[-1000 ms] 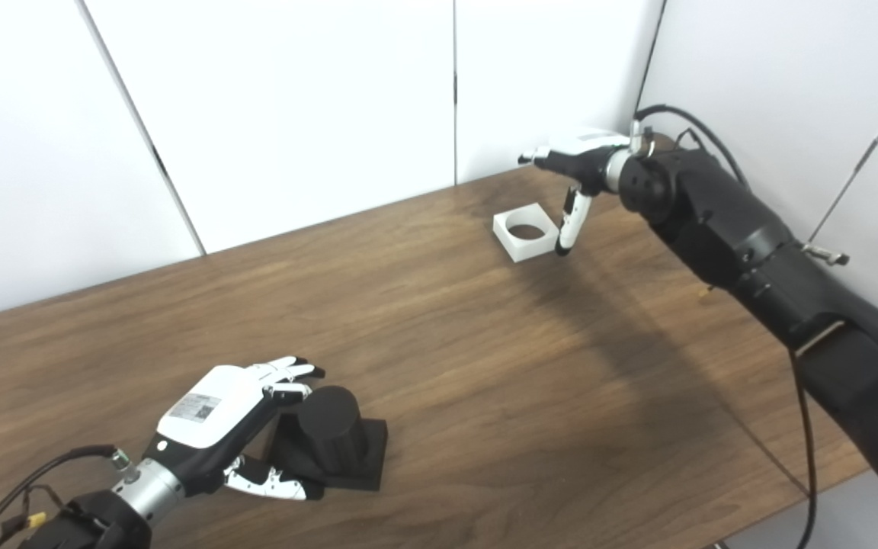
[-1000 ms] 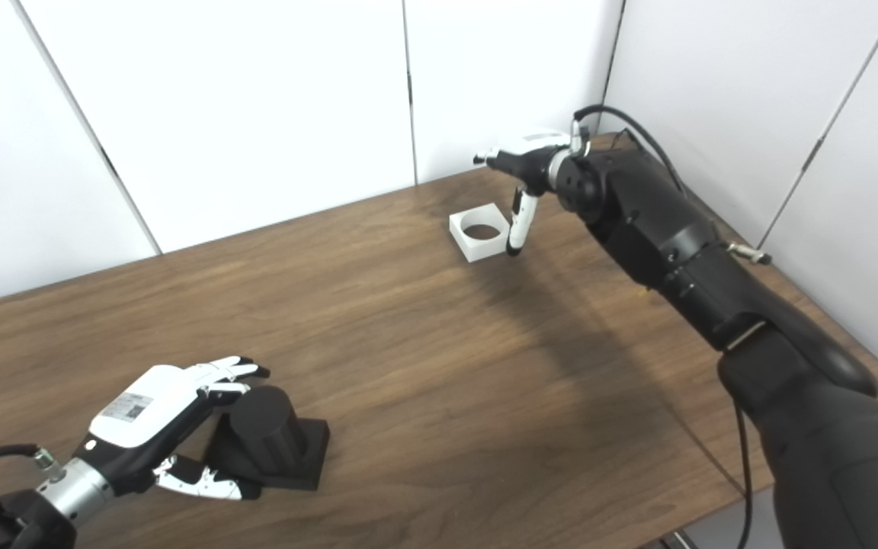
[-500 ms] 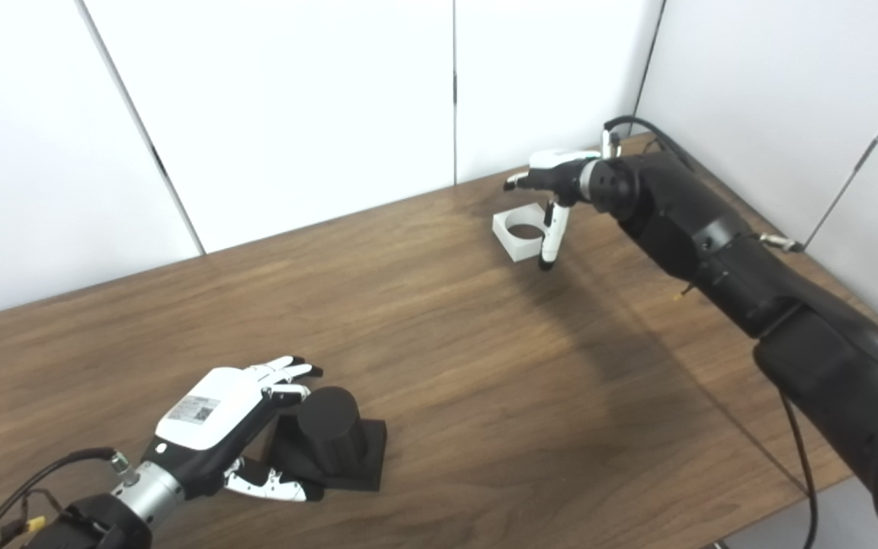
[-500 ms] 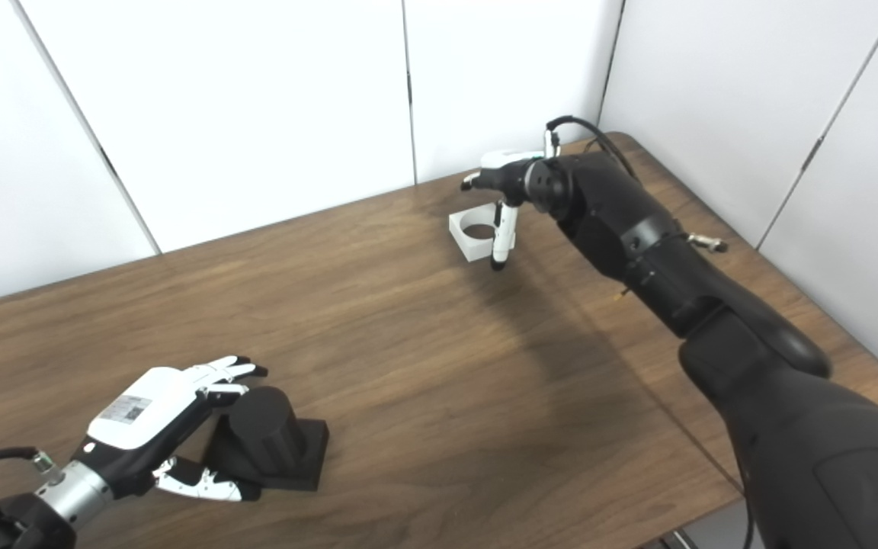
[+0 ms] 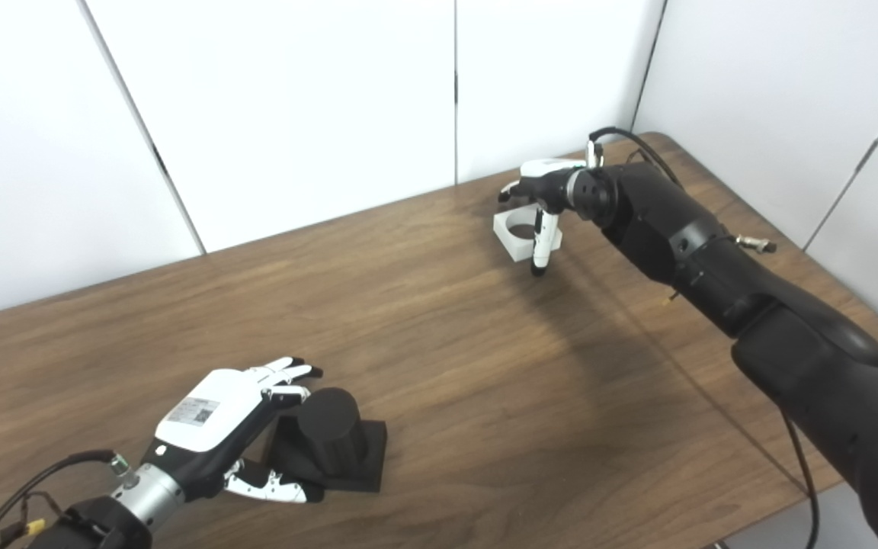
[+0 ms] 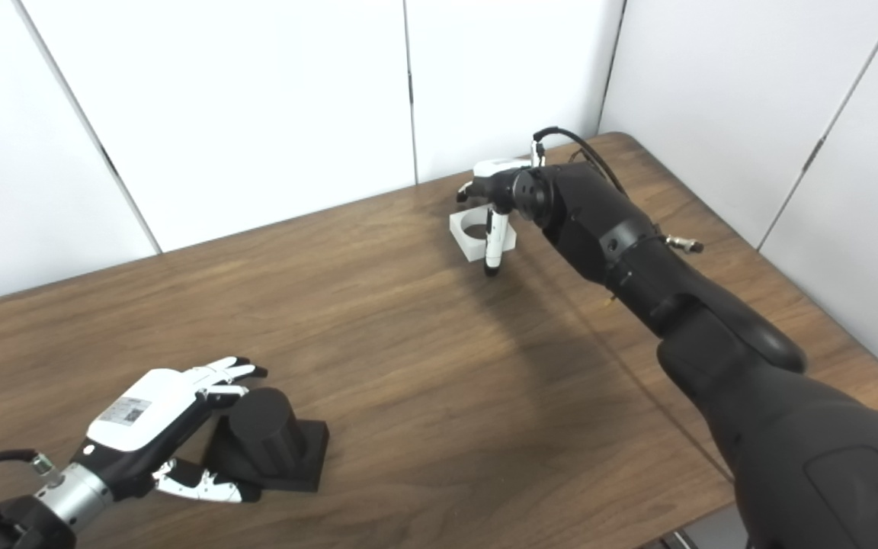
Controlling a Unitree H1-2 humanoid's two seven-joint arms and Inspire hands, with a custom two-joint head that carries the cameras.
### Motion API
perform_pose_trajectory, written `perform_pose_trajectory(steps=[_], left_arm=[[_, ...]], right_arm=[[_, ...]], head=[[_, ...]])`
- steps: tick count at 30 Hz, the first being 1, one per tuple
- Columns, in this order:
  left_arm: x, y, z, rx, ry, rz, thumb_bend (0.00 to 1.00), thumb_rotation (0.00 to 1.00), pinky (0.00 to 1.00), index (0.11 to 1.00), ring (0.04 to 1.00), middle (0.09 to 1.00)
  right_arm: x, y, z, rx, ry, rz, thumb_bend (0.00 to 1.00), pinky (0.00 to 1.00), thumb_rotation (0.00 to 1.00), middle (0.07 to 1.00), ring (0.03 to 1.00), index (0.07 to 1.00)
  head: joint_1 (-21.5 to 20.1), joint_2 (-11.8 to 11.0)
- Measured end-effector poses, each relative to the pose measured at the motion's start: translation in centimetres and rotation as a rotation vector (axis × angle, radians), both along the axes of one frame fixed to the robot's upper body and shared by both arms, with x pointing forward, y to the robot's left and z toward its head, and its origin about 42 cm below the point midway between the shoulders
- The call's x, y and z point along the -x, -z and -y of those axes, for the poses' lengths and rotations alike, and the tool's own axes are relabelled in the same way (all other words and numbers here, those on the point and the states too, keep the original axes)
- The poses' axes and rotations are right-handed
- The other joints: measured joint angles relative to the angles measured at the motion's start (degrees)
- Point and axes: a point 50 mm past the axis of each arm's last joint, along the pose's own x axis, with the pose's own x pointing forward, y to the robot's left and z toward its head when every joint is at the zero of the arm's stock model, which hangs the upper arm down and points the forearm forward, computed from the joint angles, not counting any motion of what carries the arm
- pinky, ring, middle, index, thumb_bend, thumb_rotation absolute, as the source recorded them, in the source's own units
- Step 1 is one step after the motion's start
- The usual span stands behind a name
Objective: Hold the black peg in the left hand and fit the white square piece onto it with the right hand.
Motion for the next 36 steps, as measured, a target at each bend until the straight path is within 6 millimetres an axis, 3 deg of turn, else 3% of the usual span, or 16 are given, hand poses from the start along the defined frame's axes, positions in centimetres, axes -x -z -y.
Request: perform_pose_trajectory(steps=[10,19,31,34,35,36], left_arm=[[0.1,0.0,0.0,0.002,-0.001,0.001,0.52,0.06,0.86,0.492,0.932,0.894],[0.2,0.0,-0.2,0.009,-0.005,-0.005,0.52,0.06,0.86,0.492,0.928,0.892],[0.2,0.1,-0.6,0.020,0.003,-0.016,0.52,0.06,0.86,0.492,0.922,0.889],[0.2,0.1,-0.6,0.018,0.004,-0.016,0.52,0.06,0.86,0.492,0.922,0.891],[0.2,0.1,-0.6,0.018,0.004,-0.016,0.52,0.06,0.86,0.492,0.922,0.891],[0.2,0.1,-0.7,0.019,0.004,-0.016,0.52,0.06,0.86,0.492,0.923,0.891]], right_arm=[[-0.1,0.1,0.4,0.013,-0.031,0.051,0.76,0.81,0.07,0.911,0.909,0.750],[0.6,0.2,1.3,0.015,-0.039,0.063,0.76,0.79,0.11,0.893,0.900,0.699],[1.8,0.2,2.3,0.022,-0.031,0.075,0.78,0.78,0.10,0.889,0.888,0.701],[1.8,0.3,2.4,0.021,-0.029,0.075,0.78,0.78,0.08,0.876,0.879,0.657],[1.9,0.3,2.5,0.018,-0.026,0.076,0.78,0.79,0.08,0.871,0.879,0.637],[1.9,0.3,2.6,0.016,-0.023,0.076,0.65,0.80,0.10,0.865,0.877,0.566]], head=[[-0.18,0.44],[-0.62,0.97],[-1.14,1.41],[-1.14,1.41],[-1.14,1.93],[-1.06,2.02]])
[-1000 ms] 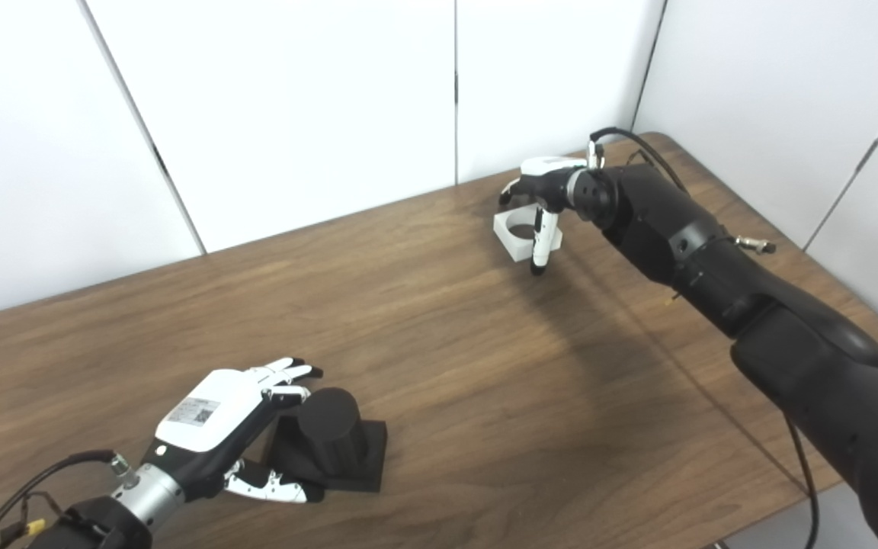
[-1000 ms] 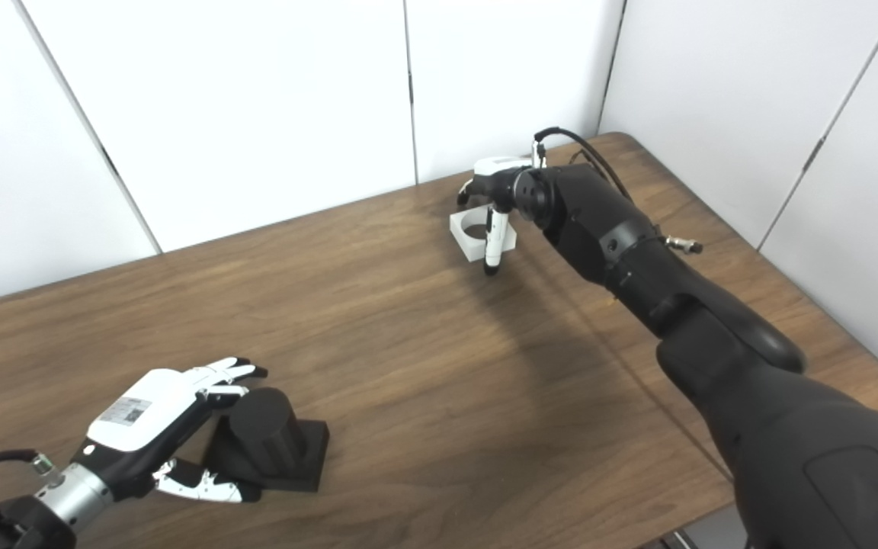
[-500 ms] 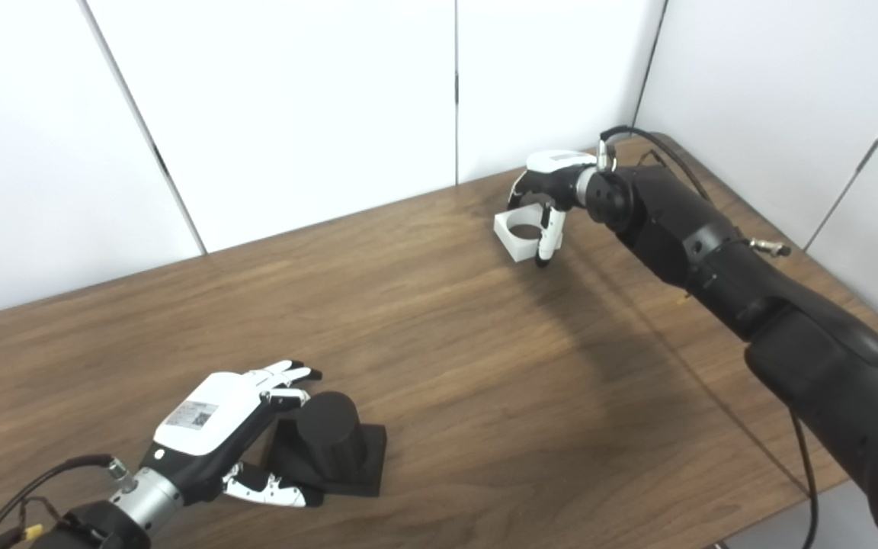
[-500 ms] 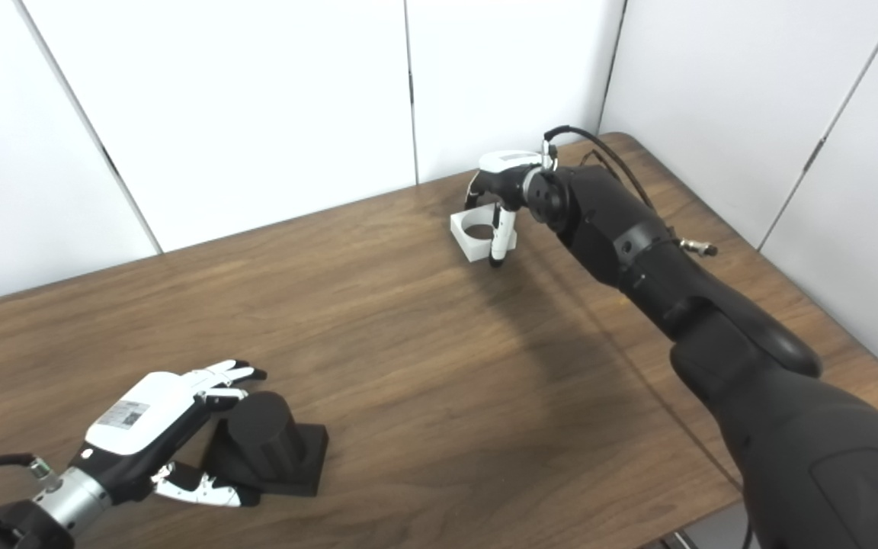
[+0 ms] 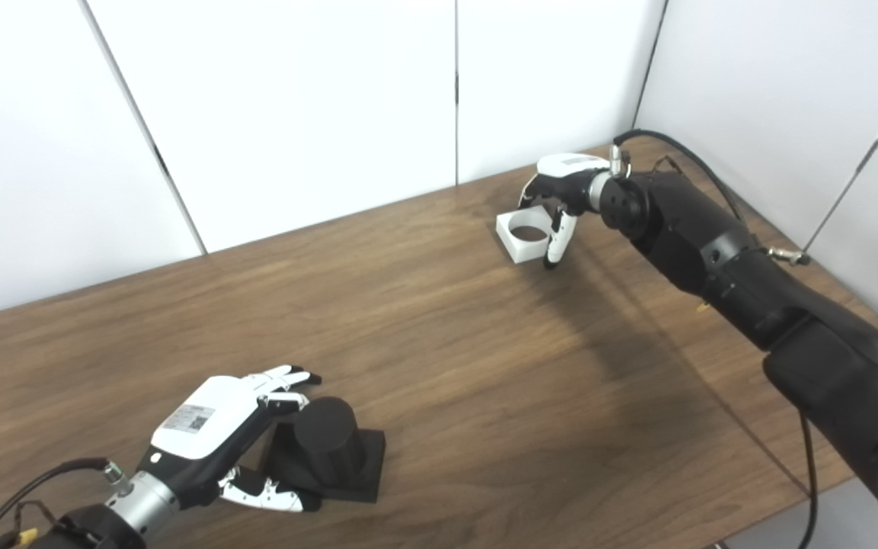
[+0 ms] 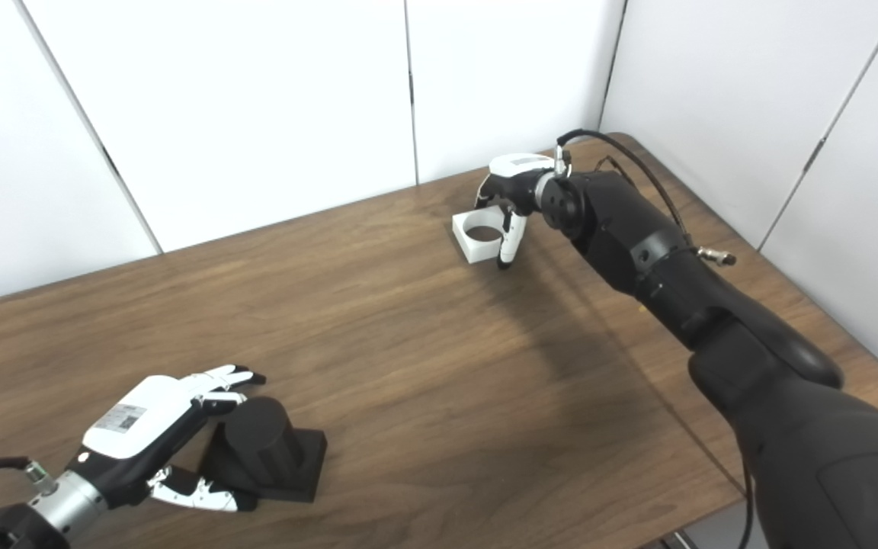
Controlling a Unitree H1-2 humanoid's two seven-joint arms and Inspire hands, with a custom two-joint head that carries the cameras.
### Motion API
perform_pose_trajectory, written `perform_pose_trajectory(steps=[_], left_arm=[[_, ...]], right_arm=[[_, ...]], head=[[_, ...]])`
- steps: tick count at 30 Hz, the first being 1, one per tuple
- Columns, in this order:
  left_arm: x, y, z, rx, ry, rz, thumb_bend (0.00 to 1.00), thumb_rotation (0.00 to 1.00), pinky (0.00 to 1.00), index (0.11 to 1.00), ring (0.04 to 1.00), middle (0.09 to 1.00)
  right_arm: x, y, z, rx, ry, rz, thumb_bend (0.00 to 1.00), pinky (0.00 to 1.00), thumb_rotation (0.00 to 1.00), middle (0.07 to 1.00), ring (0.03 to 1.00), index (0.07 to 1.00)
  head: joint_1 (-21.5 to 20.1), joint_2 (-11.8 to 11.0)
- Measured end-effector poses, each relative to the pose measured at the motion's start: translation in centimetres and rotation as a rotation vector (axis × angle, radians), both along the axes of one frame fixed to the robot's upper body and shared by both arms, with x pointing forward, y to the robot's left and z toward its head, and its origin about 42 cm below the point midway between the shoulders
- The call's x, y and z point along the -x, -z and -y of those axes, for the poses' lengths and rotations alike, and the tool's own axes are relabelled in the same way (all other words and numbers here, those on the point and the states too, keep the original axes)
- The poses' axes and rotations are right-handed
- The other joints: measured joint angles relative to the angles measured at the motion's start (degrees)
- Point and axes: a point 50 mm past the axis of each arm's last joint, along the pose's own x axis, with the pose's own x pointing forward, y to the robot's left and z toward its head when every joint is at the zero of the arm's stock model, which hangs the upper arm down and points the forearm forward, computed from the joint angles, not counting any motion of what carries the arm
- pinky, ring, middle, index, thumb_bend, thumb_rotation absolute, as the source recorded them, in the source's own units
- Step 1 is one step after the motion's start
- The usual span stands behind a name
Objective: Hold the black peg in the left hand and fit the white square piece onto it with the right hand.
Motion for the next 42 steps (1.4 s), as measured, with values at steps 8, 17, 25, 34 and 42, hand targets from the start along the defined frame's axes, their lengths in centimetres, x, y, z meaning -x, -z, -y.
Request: perform_pose_trajectory(steps=[8,17,25,34,42], left_arm=[[0.0,0.0,-0.1,-0.001,-0.003,-0.004,0.52,0.06,0.86,0.492,0.922,0.888],[0.0,0.0,-0.1,-0.001,-0.004,-0.004,0.52,0.06,0.86,0.492,0.923,0.889],[0.0,0.0,-0.2,-0.001,-0.004,-0.005,0.52,0.06,0.86,0.492,0.927,0.888],[-0.1,0.0,-0.3,-0.006,-0.007,-0.008,0.52,0.06,0.87,0.492,0.933,0.895],[-0.1,0.1,-0.2,-0.006,-0.008,-0.010,0.52,0.07,0.88,0.492,0.942,0.897]], right_arm=[[0.4,0.0,0.8,0.009,0.008,-0.012,0.52,0.82,0.13,0.819,0.885,0.486],[0.5,0.1,0.9,0.014,0.002,0.006,0.52,0.79,0.13,0.800,0.864,0.484],[1.2,0.4,1.3,-0.017,-0.005,0.075,0.52,0.76,0.13,0.787,0.850,0.481],[1.7,-0.4,-1.2,-0.057,-0.082,0.130,0.52,0.78,0.13,0.797,0.879,0.482],[2.5,-2.7,-3.3,-0.071,-0.164,0.209,0.52,0.80,0.13,0.788,0.882,0.482]], head=[[0.26,0.18],[0.44,0.44],[0.53,0.53],[1.32,0.53],[6.67,2.02]])
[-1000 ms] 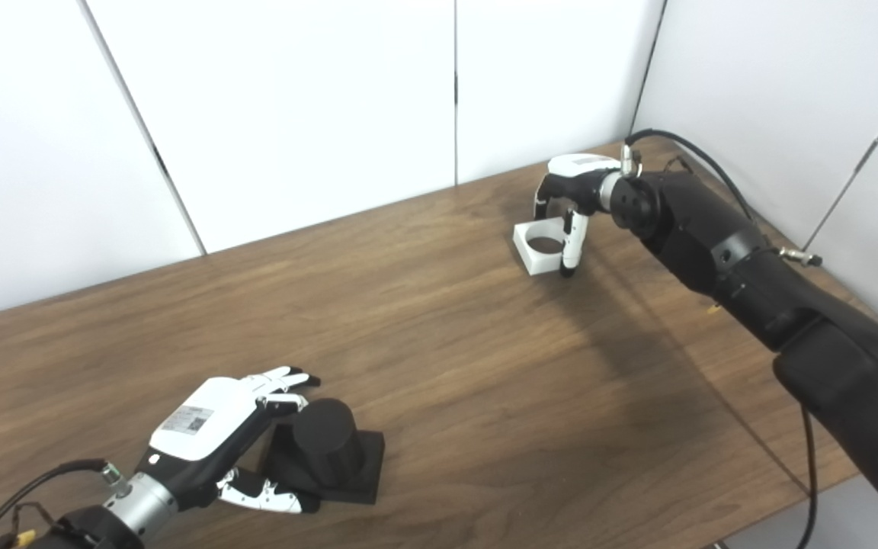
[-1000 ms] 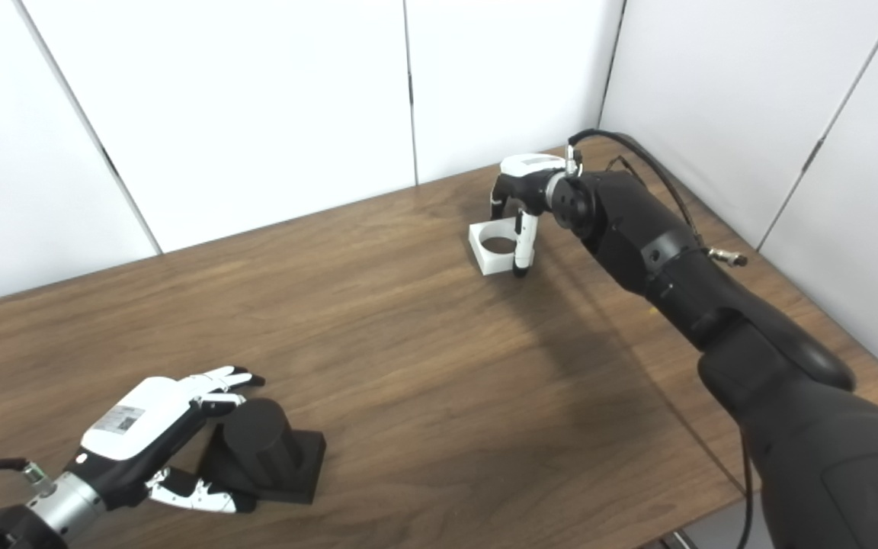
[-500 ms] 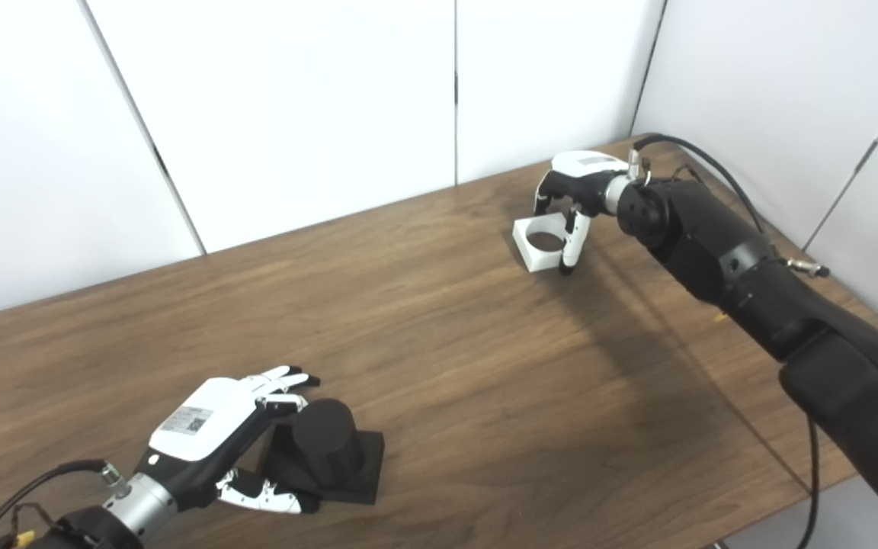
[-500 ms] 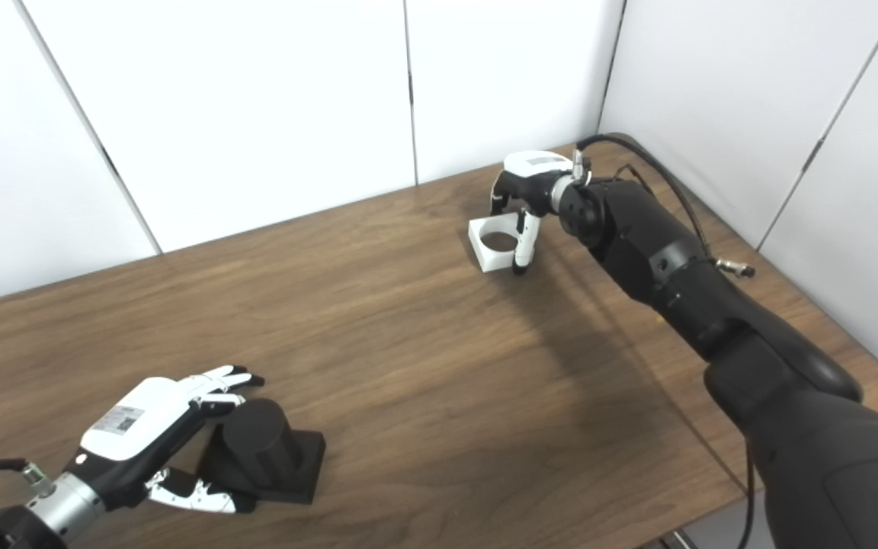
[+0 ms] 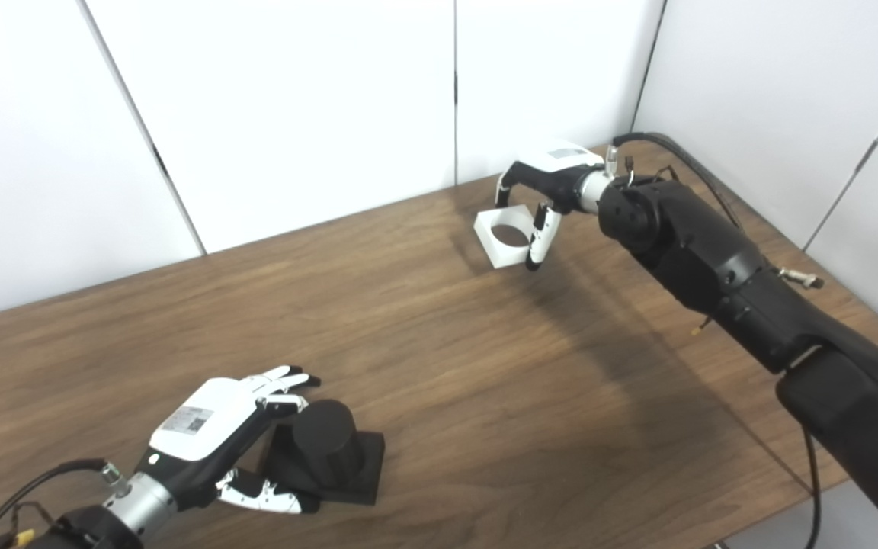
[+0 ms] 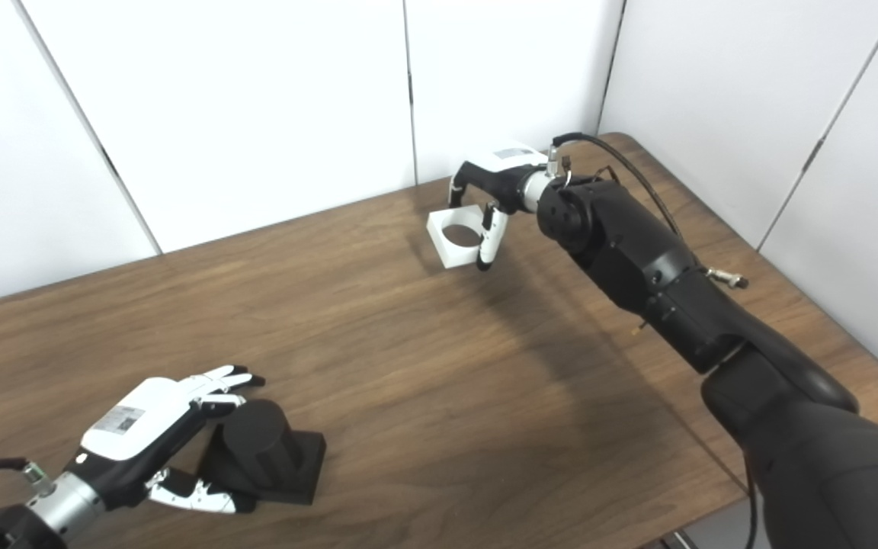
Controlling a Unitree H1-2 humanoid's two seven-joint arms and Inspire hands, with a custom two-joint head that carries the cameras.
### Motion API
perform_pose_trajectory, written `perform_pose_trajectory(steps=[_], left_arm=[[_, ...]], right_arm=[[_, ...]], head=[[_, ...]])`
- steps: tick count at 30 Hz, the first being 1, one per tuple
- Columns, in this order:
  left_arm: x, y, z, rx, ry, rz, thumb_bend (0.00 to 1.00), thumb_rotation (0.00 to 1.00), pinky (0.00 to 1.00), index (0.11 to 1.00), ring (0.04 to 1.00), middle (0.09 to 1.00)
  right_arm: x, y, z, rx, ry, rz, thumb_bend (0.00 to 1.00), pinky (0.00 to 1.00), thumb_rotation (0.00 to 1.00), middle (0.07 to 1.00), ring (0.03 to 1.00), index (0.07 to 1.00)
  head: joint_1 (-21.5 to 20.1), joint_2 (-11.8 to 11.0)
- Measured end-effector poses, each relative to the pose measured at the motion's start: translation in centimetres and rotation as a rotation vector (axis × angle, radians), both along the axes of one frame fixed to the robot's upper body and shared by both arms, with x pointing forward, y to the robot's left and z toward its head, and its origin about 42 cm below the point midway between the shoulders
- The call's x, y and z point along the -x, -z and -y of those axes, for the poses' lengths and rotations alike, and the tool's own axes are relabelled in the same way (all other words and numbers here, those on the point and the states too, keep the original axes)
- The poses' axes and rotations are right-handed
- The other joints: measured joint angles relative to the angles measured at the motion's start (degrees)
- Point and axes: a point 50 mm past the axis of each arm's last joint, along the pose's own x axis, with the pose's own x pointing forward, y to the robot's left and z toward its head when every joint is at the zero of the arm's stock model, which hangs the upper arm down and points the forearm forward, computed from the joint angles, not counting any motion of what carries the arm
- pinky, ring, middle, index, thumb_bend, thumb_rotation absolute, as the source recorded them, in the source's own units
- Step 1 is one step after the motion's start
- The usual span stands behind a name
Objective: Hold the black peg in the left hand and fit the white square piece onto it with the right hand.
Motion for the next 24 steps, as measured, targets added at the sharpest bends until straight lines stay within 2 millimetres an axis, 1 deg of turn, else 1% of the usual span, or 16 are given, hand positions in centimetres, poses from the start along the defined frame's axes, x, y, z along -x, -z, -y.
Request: perform_pose_trajectory(steps=[4,8,13,15,19,24], left_arm=[[-0.1,0.0,0.1,0.000,-0.001,0.000,0.52,0.07,0.89,0.492,0.955,0.907],[-0.1,0.0,0.1,-0.002,-0.001,-0.001,0.52,0.07,0.90,0.492,0.967,0.918],[-0.2,0.0,0.1,-0.003,-0.001,-0.002,0.52,0.07,0.90,0.493,0.970,0.922],[-0.2,-0.1,0.1,-0.004,-0.002,-0.003,0.52,0.07,0.90,0.493,0.973,0.923],[-0.3,-0.1,0.3,-0.003,-0.003,-0.006,0.52,0.07,0.91,0.493,0.975,0.921],[-0.3,-0.1,0.6,-0.003,-0.006,-0.009,0.52,0.07,0.91,0.493,0.979,0.920]], right_arm=[[0.9,-0.6,-0.9,-0.012,-0.049,0.031,0.52,0.79,0.13,0.788,0.883,0.481],[1.3,-0.9,-1.6,-0.011,-0.085,0.031,0.52,0.79,0.13,0.786,0.885,0.481],[1.9,-1.9,-2.9,-0.008,-0.137,0.049,0.52,0.80,0.13,0.783,0.886,0.480],[2.1,-2.3,-3.5,-0.010,-0.160,0.055,0.52,0.80,0.13,0.784,0.886,0.480],[2.7,-3.1,-4.6,-0.019,-0.207,0.064,0.52,0.79,0.13,0.783,0.882,0.480],[3.1,-3.7,-5.1,-0.036,-0.252,0.063,0.52,0.77,0.13,0.778,0.873,0.480]], head=[[0.98,0.53],[3.52,1.41],[6.42,1.67],[6.78,1.67],[10.90,2.46],[14.24,3.17]])
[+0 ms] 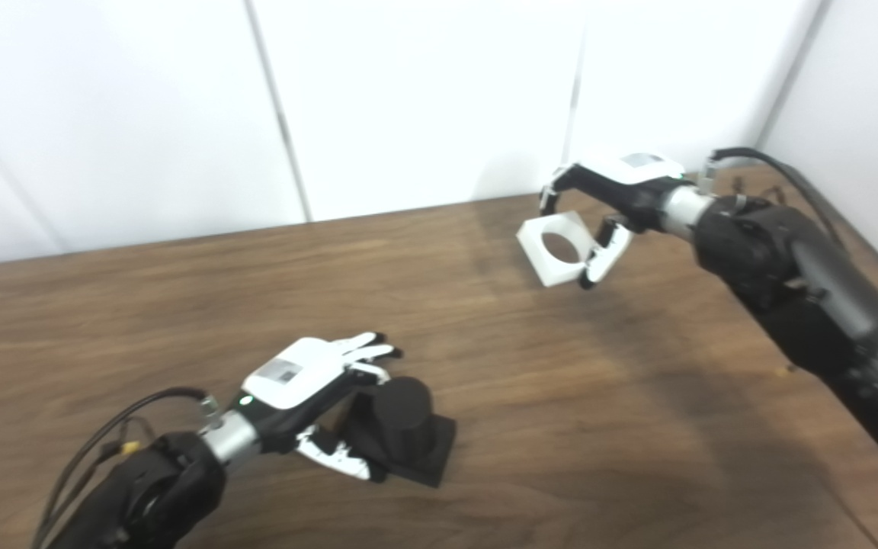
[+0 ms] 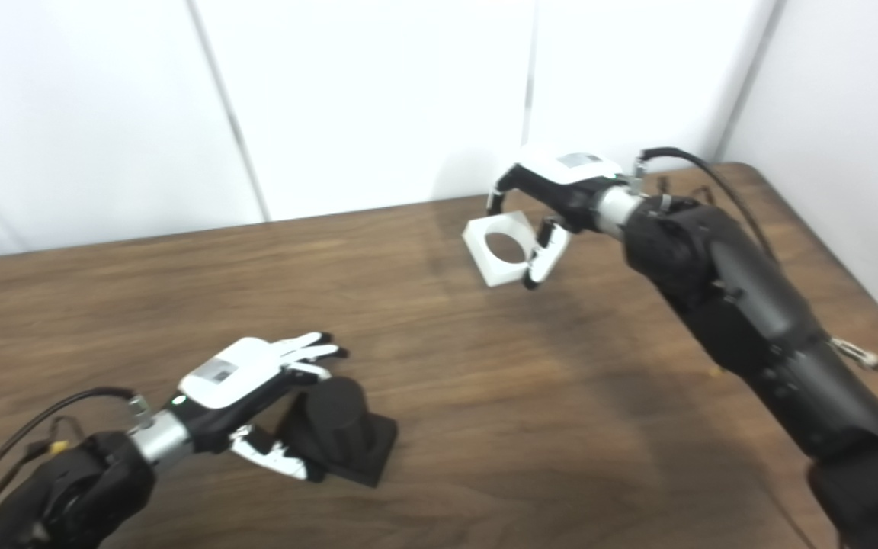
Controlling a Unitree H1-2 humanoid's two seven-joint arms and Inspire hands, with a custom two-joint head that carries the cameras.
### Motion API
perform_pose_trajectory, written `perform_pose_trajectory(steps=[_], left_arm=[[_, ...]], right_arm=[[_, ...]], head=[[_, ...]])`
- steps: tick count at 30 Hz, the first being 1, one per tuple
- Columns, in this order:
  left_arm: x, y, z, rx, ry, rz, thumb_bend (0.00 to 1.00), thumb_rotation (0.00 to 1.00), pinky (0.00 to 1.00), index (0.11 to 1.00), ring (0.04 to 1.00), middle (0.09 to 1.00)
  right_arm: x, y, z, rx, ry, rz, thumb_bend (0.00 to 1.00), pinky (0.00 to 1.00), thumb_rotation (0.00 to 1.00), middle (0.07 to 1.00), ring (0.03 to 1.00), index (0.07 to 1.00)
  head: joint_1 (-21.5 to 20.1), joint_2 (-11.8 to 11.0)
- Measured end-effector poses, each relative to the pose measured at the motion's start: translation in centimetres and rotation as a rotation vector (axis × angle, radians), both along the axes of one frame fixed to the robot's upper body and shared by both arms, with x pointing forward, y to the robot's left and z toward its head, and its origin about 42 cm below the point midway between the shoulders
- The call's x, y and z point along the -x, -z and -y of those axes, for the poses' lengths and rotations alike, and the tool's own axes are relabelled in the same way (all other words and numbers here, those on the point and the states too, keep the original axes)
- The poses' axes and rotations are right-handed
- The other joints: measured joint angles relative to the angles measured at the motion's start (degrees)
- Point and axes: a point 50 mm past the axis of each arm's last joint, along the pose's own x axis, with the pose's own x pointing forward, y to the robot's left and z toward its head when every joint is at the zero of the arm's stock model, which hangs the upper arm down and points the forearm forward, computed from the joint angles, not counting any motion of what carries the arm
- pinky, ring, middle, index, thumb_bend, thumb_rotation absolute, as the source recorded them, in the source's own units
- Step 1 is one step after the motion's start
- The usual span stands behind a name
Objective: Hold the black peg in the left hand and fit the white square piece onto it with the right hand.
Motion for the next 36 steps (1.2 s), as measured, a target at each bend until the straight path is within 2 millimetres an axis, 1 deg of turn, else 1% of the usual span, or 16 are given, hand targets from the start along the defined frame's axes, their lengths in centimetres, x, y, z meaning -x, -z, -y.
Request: perform_pose_trajectory(steps=[1,4,7,15,23,29,36], left_arm=[[-0.1,0.0,0.1,-0.002,-0.003,0.000,0.52,0.07,0.91,0.493,0.981,0.921],[-0.3,-0.2,0.5,-0.014,-0.001,0.001,0.52,0.07,0.90,0.493,0.980,0.918],[-0.4,-0.2,0.9,-0.017,0.000,0.003,0.52,0.07,0.90,0.493,0.976,0.913],[-0.5,-0.3,1.2,-0.019,-0.006,0.002,0.52,0.07,0.91,0.492,0.970,0.908],[-0.7,-0.4,1.6,-0.024,-0.009,0.002,0.52,0.07,0.91,0.493,0.974,0.919],[-0.7,-0.4,1.7,-0.022,-0.018,-0.002,0.52,0.08,0.92,0.493,0.979,0.922],[-0.8,-0.4,1.8,-0.024,-0.023,-0.006,0.52,0.08,0.92,0.492,0.978,0.921]], right_arm=[[0.2,-0.1,-0.1,-0.005,-0.010,-0.004,0.52,0.77,0.13,0.779,0.873,0.479],[0.7,-0.6,-0.8,-0.010,-0.058,0.006,0.52,0.76,0.13,0.780,0.873,0.479],[1.3,-1.2,-1.5,-0.010,-0.107,0.015,0.52,0.76,0.13,0.779,0.878,0.478],[2.8,-2.6,-3.0,-0.024,-0.201,0.005,0.52,0.74,0.13,0.782,0.879,0.478],[4.0,-3.4,-4.9,-0.064,-0.300,-0.015,0.52,0.72,0.13,0.773,0.862,0.478],[4.8,-4.0,-5.9,-0.072,-0.345,-0.027,0.52,0.72,0.13,0.769,0.863,0.477],[5.5,-3.7,-7.6,-0.083,-0.398,-0.062,0.52,0.70,0.13,0.761,0.854,0.477]], head=[[0.01,0.00],[2.11,0.35],[3.17,0.62],[5.02,1.23],[5.37,1.58],[5.37,1.50],[5.37,1.67]])
